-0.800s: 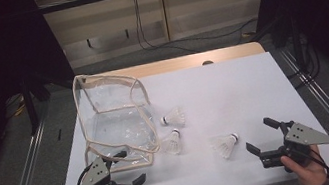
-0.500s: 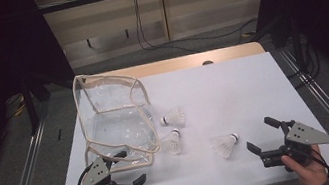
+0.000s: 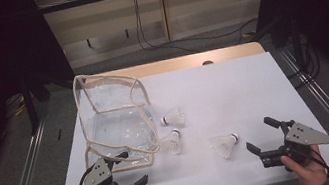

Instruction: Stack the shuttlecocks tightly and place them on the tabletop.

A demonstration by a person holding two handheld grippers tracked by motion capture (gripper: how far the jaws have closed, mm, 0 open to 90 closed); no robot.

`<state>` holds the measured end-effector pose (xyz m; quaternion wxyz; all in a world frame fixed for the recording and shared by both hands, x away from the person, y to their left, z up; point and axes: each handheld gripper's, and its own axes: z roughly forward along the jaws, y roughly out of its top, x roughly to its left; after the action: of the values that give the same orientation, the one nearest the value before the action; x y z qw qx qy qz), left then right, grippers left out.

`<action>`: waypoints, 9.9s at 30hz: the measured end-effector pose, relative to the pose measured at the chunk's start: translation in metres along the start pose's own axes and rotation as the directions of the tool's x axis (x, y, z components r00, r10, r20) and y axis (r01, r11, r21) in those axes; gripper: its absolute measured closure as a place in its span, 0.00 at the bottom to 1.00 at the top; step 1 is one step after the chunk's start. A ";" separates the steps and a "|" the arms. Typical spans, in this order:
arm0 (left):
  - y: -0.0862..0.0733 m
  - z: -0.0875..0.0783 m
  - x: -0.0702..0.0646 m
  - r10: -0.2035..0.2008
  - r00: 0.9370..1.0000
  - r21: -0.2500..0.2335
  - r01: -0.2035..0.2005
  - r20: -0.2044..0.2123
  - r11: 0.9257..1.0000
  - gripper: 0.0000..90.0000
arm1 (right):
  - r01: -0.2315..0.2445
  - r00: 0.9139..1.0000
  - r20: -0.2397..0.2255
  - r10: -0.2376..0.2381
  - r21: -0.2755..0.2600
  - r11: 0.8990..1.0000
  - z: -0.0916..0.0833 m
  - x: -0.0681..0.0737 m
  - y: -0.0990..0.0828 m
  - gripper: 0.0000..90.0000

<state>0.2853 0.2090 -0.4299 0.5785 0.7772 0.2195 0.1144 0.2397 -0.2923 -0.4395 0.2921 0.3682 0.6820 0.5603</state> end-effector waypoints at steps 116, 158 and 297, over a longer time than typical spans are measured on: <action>0.014 0.100 -0.064 -0.051 0.989 0.132 0.032 0.142 0.991 0.07 | 0.053 0.999 -0.006 -0.053 0.003 0.999 0.004 0.006 0.004 0.01; 0.020 0.142 -0.071 -0.056 0.995 0.237 0.075 -0.086 0.969 0.14 | 0.042 0.999 -0.009 -0.042 -0.006 0.999 0.002 0.006 0.004 0.00; 0.029 0.168 -0.070 0.005 0.946 0.226 0.072 -0.324 0.972 0.74 | 0.037 0.999 -0.024 -0.037 -0.019 0.999 0.001 0.008 0.005 0.01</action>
<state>0.3024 0.0264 -0.4481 0.4409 0.8070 0.3363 0.2029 0.2364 -0.2844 -0.4344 0.2975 0.3462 0.6870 0.5653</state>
